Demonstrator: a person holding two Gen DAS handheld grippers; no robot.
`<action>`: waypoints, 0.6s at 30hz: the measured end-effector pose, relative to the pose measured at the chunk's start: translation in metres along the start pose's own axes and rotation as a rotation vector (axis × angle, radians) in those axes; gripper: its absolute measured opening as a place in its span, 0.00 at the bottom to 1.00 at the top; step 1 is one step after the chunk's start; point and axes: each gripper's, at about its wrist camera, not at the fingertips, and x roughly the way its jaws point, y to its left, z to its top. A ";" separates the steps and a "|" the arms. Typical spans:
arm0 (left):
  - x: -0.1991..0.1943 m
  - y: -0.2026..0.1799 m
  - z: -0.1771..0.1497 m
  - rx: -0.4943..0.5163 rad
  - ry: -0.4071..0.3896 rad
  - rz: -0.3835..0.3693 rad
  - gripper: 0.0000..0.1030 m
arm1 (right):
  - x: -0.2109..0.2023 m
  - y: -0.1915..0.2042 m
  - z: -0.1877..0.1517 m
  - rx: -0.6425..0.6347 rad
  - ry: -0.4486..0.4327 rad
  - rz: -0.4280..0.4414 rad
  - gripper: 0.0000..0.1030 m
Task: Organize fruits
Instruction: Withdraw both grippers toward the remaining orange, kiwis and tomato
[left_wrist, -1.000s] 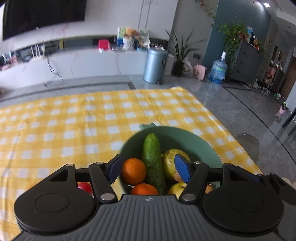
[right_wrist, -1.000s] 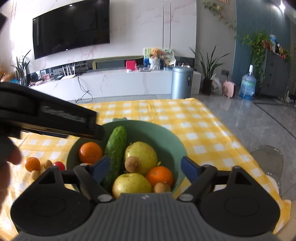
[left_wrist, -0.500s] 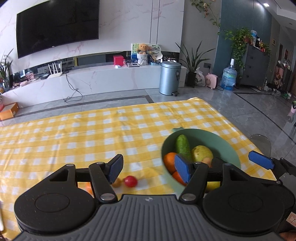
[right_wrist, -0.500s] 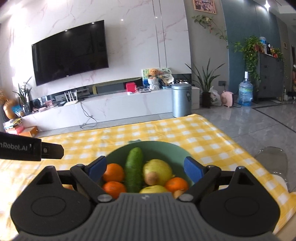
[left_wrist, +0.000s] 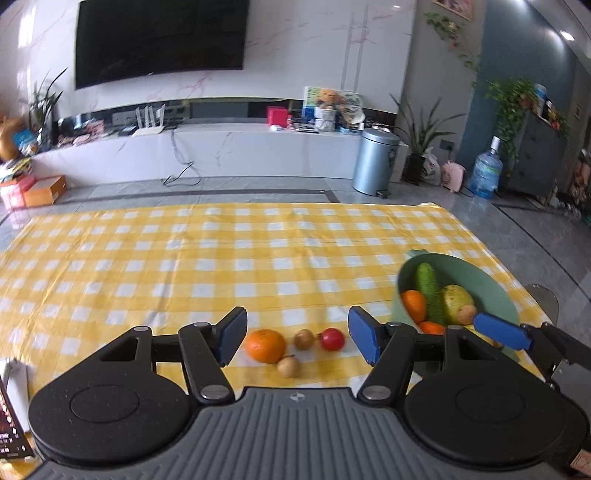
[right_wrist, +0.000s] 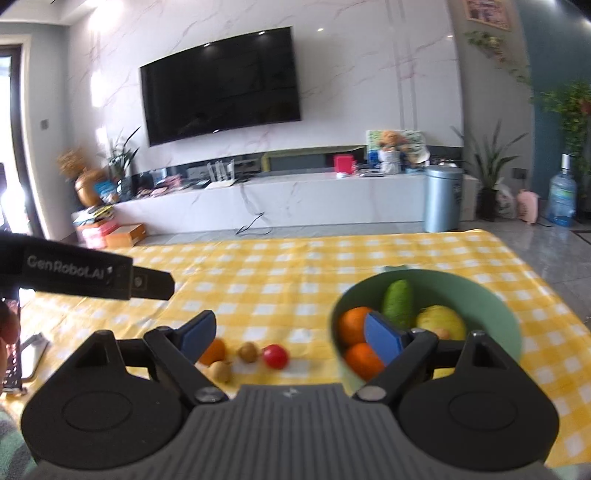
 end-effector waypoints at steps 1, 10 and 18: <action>0.001 0.004 -0.001 -0.013 -0.001 0.006 0.72 | 0.003 0.003 0.000 -0.009 0.007 0.005 0.80; 0.019 0.036 -0.011 -0.086 0.024 0.015 0.72 | 0.027 0.024 -0.010 -0.074 0.067 0.027 0.68; 0.046 0.057 -0.023 -0.151 0.081 0.012 0.65 | 0.058 0.033 -0.018 -0.110 0.128 0.046 0.52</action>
